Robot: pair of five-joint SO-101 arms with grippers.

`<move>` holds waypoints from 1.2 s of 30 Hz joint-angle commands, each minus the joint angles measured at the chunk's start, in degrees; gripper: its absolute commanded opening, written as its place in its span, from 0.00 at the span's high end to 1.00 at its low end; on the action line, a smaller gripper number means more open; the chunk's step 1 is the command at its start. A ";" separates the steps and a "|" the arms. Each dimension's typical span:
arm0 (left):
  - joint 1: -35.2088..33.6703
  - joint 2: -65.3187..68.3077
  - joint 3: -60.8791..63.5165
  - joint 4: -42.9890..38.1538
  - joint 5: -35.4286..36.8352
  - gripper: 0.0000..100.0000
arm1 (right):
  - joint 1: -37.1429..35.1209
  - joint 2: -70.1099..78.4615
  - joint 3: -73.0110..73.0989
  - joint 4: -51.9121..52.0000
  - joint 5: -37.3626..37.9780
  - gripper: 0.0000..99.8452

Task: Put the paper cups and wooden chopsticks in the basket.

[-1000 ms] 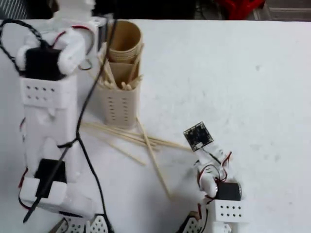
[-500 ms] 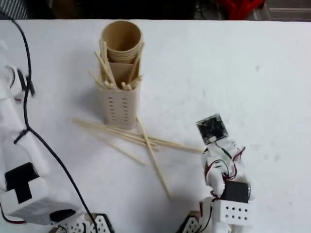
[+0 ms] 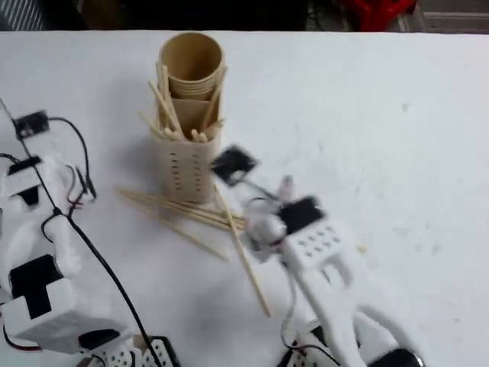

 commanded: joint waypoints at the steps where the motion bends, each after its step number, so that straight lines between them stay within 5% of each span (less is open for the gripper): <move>1: -0.66 -0.40 0.70 -4.57 0.97 0.83 | -7.43 4.70 -2.37 -1.89 -2.29 0.80; 12: -0.84 -0.40 0.97 -4.31 0.97 0.83 | -8.66 7.69 13.54 -25.80 -7.91 0.83; 21: -0.84 -0.40 0.97 -4.13 0.97 0.83 | -2.95 16.84 13.27 -30.29 -7.91 0.83; 28: -1.45 -0.40 0.97 -4.13 0.97 0.83 | 1.63 17.71 8.88 -24.48 -7.38 0.97; 36: -1.45 -0.40 0.97 -4.13 0.97 0.83 | 6.64 13.58 10.73 -22.99 15.65 0.98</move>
